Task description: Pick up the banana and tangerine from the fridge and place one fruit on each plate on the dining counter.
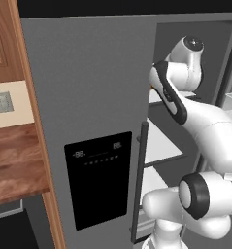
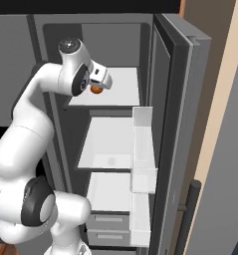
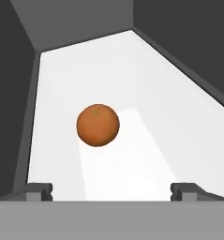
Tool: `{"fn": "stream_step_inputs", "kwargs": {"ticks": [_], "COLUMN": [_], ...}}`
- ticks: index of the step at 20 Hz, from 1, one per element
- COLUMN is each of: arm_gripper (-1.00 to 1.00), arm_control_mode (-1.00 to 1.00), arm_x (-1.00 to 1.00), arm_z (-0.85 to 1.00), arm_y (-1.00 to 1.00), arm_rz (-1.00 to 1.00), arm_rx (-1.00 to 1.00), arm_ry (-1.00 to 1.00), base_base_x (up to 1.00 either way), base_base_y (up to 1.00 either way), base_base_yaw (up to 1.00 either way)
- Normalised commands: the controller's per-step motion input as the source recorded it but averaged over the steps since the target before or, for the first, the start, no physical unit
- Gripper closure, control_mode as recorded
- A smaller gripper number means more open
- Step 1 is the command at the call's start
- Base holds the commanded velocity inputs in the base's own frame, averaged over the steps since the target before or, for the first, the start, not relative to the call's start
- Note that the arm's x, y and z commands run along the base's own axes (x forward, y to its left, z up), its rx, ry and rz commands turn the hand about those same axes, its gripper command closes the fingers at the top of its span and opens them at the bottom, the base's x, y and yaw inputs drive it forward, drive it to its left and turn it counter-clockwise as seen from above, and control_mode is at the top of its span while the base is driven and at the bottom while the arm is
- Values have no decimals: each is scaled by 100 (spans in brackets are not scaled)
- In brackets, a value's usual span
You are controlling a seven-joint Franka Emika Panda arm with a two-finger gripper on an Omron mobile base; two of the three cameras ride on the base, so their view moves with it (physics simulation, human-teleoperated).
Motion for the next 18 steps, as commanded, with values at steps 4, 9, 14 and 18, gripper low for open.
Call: {"fn": "stream_step_inputs", "kwargs": {"ticks": [4, 9, 14, 18], "arm_gripper": [-100, -100, -100, -100], "arm_control_mode": [-100, -100, -100, -100], "arm_x": [18, 26, 22, 18], "arm_z": [-4, -9, -15, -10], "arm_y": [1, 0, 0, 0], "arm_rz": [-8, 0, 1, 0], "arm_rx": [9, 10, 8, 6], "arm_ry": [1, 2, 5, 2], "base_base_x": [0, 0, 0, 0], "base_base_y": [0, 0, 0, 0], "base_base_yaw": [0, 0, 0, 0]}}
